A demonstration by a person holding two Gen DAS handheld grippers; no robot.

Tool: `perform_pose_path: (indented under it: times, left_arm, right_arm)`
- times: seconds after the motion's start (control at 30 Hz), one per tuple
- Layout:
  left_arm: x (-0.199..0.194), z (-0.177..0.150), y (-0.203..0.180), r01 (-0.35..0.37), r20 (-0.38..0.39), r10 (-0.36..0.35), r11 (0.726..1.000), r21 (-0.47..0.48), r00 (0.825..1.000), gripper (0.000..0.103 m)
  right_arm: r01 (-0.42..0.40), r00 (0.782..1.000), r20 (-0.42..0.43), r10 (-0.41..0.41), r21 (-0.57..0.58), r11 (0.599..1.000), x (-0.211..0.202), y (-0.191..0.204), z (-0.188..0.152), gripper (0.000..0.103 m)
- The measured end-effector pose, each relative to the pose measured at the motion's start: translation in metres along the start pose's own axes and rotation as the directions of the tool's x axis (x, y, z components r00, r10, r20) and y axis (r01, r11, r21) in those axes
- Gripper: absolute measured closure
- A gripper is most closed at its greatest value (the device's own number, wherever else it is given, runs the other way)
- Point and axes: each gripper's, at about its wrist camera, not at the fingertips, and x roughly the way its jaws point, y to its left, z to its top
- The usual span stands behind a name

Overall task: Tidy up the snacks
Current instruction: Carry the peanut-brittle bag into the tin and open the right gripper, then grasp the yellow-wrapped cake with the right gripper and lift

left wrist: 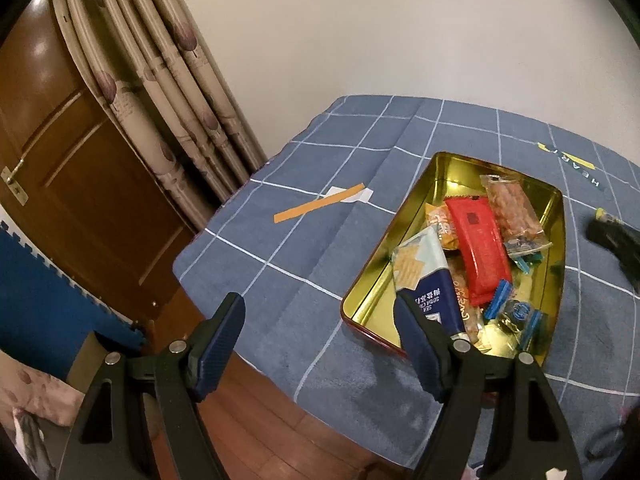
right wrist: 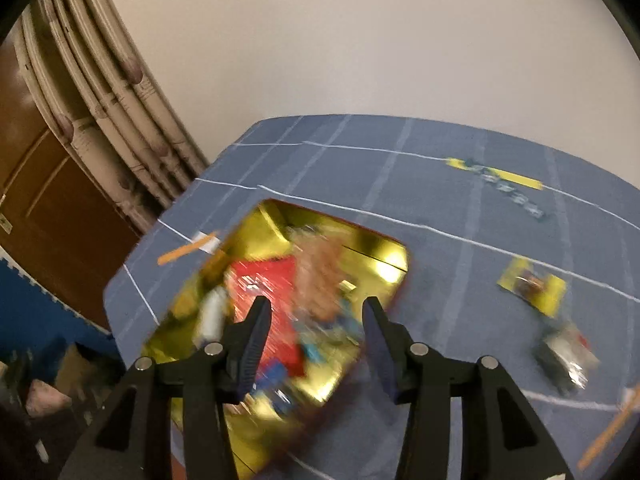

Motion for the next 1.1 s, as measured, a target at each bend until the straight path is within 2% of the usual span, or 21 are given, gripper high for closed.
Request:
perform_pose_path:
  times: [0.17, 0.3, 0.37, 0.5, 0.53, 0.6, 0.67, 0.77, 0.9, 1.03, 1.07, 1.1]
  left_arm:
    - [-0.01, -0.002, -0.005, 0.003, 0.029, -0.003, 1.0, 0.016, 1.0, 0.028]
    - [-0.017, -0.005, -0.015, 0.002, 0.05, -0.004, 0.999, 0.048, 0.999, 0.028]
    - [-0.018, -0.007, -0.021, -0.006, 0.056, 0.002, 0.998, 0.067, 0.998, 0.028]
    - [-0.016, -0.011, -0.03, -0.017, 0.06, 0.011, 0.994, 0.104, 0.998, 0.028]
    - [-0.016, -0.011, -0.032, -0.021, 0.065, 0.013, 0.993, 0.113, 0.998, 0.028]
    - [-0.016, -0.011, -0.034, -0.019, 0.075, 0.01, 0.992, 0.123, 0.997, 0.028]
    - [-0.017, -0.011, -0.036, -0.015, 0.084, 0.005, 0.992, 0.129, 0.996, 0.028]
    - [-0.017, -0.011, -0.039, -0.004, 0.084, -0.008, 0.991, 0.137, 0.996, 0.027]
    - [-0.013, -0.01, -0.045, 0.003, 0.071, -0.014, 0.988, 0.151, 0.997, 0.025]
    - [-0.011, -0.01, -0.049, 0.004, 0.069, -0.016, 0.986, 0.166, 0.997, 0.025]
    - [-0.01, -0.01, -0.05, 0.004, 0.069, -0.015, 0.986, 0.168, 0.997, 0.025]
    - [-0.01, -0.01, -0.051, 0.004, 0.07, -0.016, 0.985, 0.172, 0.997, 0.025]
  right_arm:
    - [0.131, 0.991, -0.001, -0.131, -0.058, 0.99, -0.046, -0.061, -0.033, 0.055]
    - [0.24, 0.969, -0.041, -0.245, -0.094, 0.966, -0.065, -0.11, -0.037, 0.055]
    - [0.26, 0.962, -0.054, -0.266, -0.101, 0.96, -0.069, -0.131, -0.034, 0.055]
    - [0.211, 0.975, -0.059, -0.216, -0.081, 0.974, -0.062, -0.154, -0.016, 0.054]
    - [0.214, 0.973, -0.06, -0.221, -0.099, 0.972, -0.055, -0.157, -0.008, 0.053]
    - [0.2, 0.974, -0.081, -0.213, -0.141, 0.97, -0.04, -0.158, 0.001, 0.044]
    - [0.171, 0.975, -0.111, -0.193, -0.184, 0.968, -0.021, -0.155, 0.011, 0.043]
    - [0.135, 0.971, -0.156, -0.183, -0.275, 0.952, 0.008, -0.146, 0.023, 0.04]
    - [0.128, 0.955, -0.207, -0.211, -0.355, 0.926, 0.041, -0.141, 0.031, 0.04]
    - [0.085, 0.948, -0.255, -0.191, -0.376, 0.923, 0.065, -0.142, 0.039, 0.04]
    - [0.085, 0.943, -0.269, -0.198, -0.38, 0.921, 0.072, -0.142, 0.04, 0.04]
    - [0.092, 0.931, -0.296, -0.215, -0.38, 0.921, 0.08, -0.144, 0.039, 0.057]
